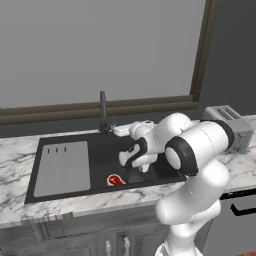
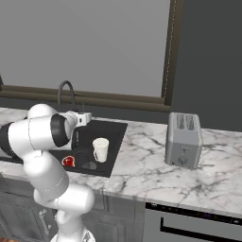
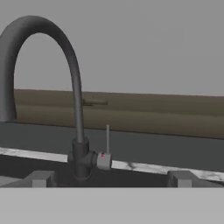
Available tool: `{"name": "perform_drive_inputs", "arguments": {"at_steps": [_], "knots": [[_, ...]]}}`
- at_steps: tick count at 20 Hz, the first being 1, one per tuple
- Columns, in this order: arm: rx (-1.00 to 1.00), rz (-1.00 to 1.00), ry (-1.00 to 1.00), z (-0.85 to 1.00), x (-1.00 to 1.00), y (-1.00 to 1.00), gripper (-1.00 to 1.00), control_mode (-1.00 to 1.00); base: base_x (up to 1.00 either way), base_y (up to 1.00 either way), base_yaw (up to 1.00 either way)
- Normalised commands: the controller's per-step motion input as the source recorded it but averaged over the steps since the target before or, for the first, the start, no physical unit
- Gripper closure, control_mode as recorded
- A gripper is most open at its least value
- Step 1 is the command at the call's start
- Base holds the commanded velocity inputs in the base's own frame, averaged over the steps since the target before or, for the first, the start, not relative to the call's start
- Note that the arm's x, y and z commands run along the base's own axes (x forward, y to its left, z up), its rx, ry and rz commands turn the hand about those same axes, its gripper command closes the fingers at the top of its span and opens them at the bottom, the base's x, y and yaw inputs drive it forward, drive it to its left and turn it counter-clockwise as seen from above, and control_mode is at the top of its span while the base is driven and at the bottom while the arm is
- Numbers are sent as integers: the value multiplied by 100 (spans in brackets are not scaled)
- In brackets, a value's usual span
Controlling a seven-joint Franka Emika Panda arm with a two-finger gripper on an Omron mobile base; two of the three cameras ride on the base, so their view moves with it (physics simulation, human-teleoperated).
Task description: Pick the jug and jar and place them in the sink. Then turn on the water.
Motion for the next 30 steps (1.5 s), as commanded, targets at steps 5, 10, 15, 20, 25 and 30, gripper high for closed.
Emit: {"name": "perform_drive_inputs", "arguments": {"at_steps": [5,10,15,20,25,30], "knots": [[1,0,0,-3,34,0,-100,-100,0,0,0],[0,0,0,-4,29,-1,-100,-100,0,0,0],[0,0,0,-11,12,-3,-100,-100,0,0,0],[0,0,0,-10,8,-3,-100,-100,0,0,0],[0,0,-1,-15,11,-10,-100,-100,0,0,0],[0,0,-4,-13,10,-10,-100,-100,0,0,0]]}}
